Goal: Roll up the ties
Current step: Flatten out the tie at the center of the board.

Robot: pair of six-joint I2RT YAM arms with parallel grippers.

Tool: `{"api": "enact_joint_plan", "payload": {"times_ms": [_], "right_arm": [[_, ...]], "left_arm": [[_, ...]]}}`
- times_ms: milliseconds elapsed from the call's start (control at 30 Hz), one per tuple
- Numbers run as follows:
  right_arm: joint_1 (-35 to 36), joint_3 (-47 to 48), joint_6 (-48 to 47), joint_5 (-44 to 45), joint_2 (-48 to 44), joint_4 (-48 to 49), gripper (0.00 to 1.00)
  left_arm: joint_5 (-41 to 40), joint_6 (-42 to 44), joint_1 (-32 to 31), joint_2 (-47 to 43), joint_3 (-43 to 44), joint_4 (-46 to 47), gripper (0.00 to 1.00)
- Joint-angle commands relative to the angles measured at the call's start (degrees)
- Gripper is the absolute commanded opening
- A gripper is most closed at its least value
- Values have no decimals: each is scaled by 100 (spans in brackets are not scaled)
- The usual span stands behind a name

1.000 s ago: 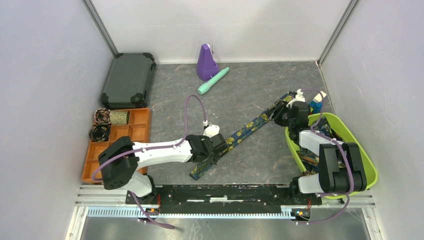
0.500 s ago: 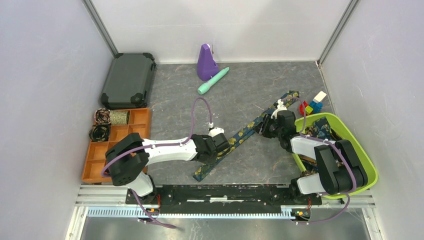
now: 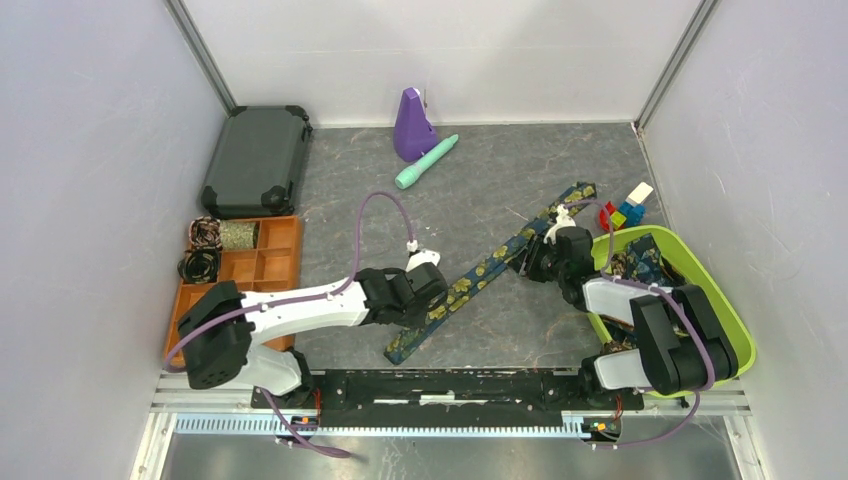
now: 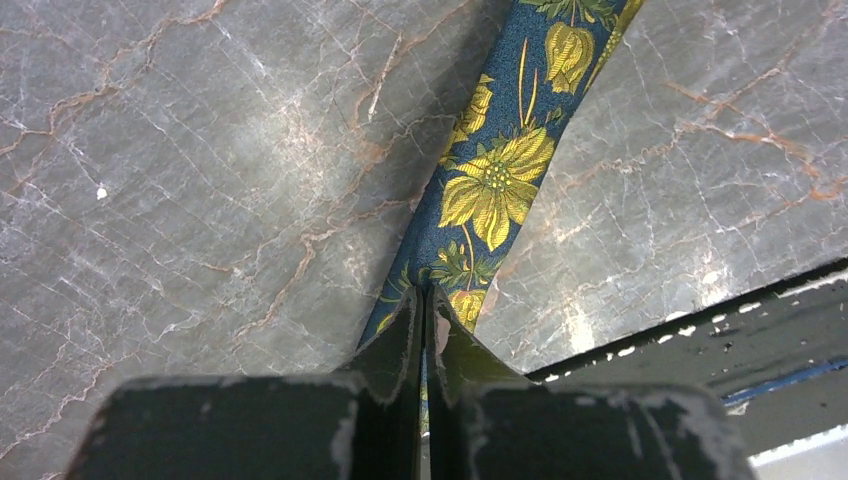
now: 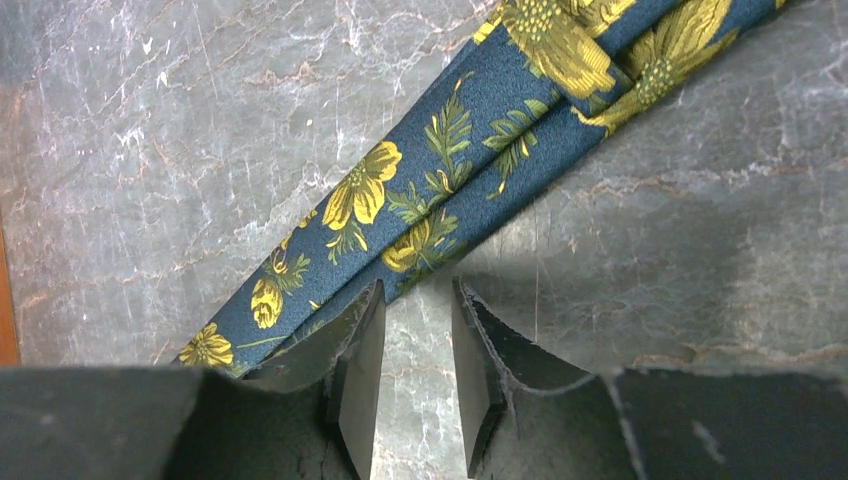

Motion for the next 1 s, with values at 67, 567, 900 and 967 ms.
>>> {"api": "enact_joint_plan", "payload": {"times_ms": [67,567,900,967], "right_arm": [[45,-279,-36,21,-413,38,39],[-84,382,188,436,0,-12,43],[-361,653,381,492,620,161,41],[-386,624,365,446,587,151,41]], "left_arm": [[280,76,-1,-533,-169,-253,2],[792,-1006,-469,-2823,-1562,-962,2],[377,-1743,-935,-3072,-1639,-1628,3],[365,-1763,-941,-3126,-1661,-1623,8]]}}
